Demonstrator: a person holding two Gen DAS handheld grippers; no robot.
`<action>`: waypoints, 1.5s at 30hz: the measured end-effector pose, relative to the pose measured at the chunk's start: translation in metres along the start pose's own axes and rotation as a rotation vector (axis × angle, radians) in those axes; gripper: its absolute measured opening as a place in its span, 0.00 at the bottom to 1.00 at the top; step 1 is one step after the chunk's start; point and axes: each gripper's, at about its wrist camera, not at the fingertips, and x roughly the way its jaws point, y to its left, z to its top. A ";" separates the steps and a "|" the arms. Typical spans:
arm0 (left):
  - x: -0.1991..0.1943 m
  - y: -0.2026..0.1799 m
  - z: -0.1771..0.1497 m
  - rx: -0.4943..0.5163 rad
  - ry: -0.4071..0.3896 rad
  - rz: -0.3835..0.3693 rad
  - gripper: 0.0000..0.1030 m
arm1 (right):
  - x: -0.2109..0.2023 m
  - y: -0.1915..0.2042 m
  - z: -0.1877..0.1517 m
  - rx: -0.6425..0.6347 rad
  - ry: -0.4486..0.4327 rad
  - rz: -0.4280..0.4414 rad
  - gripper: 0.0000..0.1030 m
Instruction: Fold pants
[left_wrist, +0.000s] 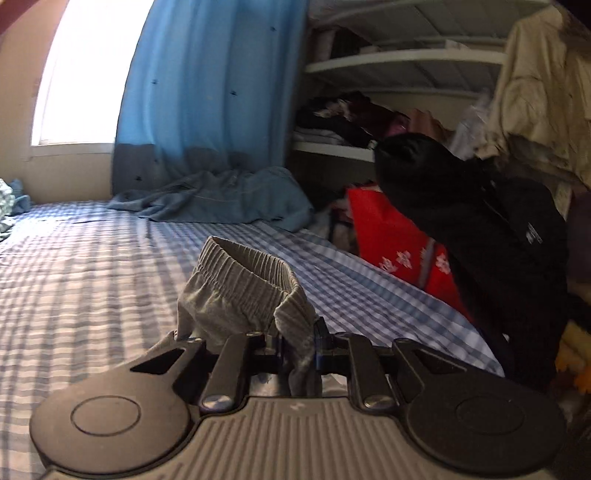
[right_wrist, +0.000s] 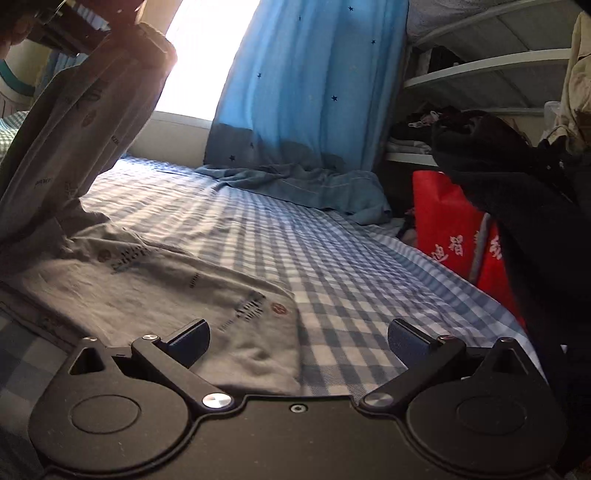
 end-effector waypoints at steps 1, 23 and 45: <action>0.010 -0.011 -0.005 0.023 0.020 -0.019 0.16 | 0.000 -0.006 -0.005 0.003 0.008 -0.017 0.99; -0.004 0.023 -0.084 -0.051 0.124 0.215 0.97 | -0.012 -0.048 -0.011 0.163 0.021 -0.091 0.99; -0.027 0.092 -0.160 -0.173 0.130 0.444 1.00 | 0.026 0.009 0.003 0.204 0.171 -0.081 0.99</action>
